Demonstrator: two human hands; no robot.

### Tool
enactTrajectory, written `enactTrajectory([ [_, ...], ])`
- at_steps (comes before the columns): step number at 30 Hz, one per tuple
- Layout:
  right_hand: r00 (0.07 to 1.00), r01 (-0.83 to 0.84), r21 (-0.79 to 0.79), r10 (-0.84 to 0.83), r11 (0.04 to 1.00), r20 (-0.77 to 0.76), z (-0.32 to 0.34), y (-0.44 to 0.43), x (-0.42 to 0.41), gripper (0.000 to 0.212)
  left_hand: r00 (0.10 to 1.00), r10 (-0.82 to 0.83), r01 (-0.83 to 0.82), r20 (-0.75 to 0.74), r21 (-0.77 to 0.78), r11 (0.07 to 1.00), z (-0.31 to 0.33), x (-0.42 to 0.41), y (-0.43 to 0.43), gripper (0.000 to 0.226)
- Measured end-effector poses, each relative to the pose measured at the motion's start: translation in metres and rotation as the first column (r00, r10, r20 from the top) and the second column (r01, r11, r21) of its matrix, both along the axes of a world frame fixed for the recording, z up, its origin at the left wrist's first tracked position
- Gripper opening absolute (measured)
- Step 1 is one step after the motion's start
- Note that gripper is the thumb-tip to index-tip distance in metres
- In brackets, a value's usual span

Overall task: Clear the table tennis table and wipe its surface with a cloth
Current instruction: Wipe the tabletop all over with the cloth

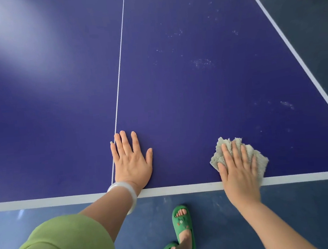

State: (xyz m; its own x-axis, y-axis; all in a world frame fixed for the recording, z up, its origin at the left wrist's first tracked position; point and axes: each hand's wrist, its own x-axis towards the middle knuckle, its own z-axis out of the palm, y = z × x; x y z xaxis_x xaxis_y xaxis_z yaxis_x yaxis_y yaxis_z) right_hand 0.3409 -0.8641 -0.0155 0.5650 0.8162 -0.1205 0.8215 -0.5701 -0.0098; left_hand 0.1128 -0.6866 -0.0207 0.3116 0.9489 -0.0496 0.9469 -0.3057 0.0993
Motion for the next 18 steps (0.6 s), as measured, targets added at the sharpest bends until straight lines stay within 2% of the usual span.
enactTrajectory([
  [8, 1.000, -0.009, 0.005, 0.009, 1.000, -0.012, 0.004, 0.002, 0.000, 0.065, 1.000, 0.019, -0.021, -0.021, -0.098, 0.995, 0.015, 0.007, 0.003, 0.074],
  [10, 1.000, -0.016, 0.002, 0.016, 1.000, -0.020, 0.004, 0.002, -0.003, 0.065, 0.997, -0.061, 0.065, 0.038, -0.099, 0.993, 0.020, 0.027, -0.001, 0.069],
  [13, 1.000, -0.023, 0.015, 0.023, 1.000, -0.017, 0.007, 0.004, -0.005, 0.063, 0.949, -0.284, 0.292, 0.137, -0.046, 0.955, 0.023, 0.084, -0.023, 0.064],
  [15, 0.996, -0.083, 0.027, 0.084, 0.996, -0.016, 0.009, 0.001, 0.002, 0.060, 0.932, -0.311, 0.327, 0.188, -0.061, 0.943, 0.022, 0.130, -0.036, 0.063],
  [18, 0.951, -0.306, 0.037, 0.307, 0.951, -0.042, 0.004, -0.022, 0.032, 0.056, 0.950, -0.254, 0.278, 0.181, -0.121, 0.953, 0.016, 0.177, -0.049, 0.065],
])
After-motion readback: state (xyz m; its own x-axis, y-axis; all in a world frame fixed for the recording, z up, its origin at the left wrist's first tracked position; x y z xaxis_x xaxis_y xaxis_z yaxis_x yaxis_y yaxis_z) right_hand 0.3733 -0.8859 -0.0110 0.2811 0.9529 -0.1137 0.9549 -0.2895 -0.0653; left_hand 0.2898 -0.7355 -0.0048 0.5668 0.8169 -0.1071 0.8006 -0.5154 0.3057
